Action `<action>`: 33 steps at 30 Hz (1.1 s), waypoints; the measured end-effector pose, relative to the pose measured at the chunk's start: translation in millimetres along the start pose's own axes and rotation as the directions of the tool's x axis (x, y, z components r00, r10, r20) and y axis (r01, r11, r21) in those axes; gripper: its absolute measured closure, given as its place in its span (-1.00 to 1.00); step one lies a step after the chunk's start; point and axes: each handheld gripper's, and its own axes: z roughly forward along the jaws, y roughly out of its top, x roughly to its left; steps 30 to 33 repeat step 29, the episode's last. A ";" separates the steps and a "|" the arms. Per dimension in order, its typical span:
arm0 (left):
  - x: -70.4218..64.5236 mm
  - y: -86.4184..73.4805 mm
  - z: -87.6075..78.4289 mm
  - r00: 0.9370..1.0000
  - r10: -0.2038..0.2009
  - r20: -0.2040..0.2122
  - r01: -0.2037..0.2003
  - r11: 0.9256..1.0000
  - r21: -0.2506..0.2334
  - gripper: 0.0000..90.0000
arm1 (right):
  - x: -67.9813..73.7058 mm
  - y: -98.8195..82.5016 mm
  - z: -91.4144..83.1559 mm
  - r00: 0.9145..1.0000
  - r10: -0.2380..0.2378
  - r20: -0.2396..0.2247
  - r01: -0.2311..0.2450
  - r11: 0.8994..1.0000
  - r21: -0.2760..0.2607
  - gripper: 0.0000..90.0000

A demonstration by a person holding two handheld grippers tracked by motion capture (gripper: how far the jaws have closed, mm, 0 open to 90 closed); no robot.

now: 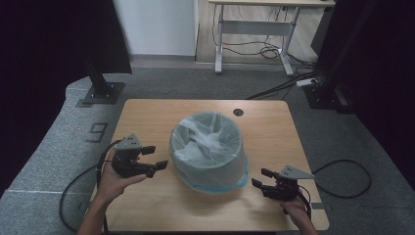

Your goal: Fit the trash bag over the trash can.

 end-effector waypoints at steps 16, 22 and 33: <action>14.2 -48.0 9.6 0.997 -0.082 -0.006 0.082 0.996 0.028 -0.43 | -2.0 -1.8 -0.3 1.000 -0.002 0.011 0.002 1.000 0.008 -0.24; 17.1 -51.7 10.6 0.996 -0.092 -0.012 0.093 0.995 0.032 -0.42 | -2.5 -2.0 -0.4 1.000 -0.001 0.012 0.000 1.000 0.009 -0.24; 17.4 -52.1 14.3 0.996 -0.093 -0.007 0.093 0.995 0.042 -0.42 | -3.6 -2.1 -0.1 1.000 0.008 0.021 -0.009 1.000 0.014 -0.25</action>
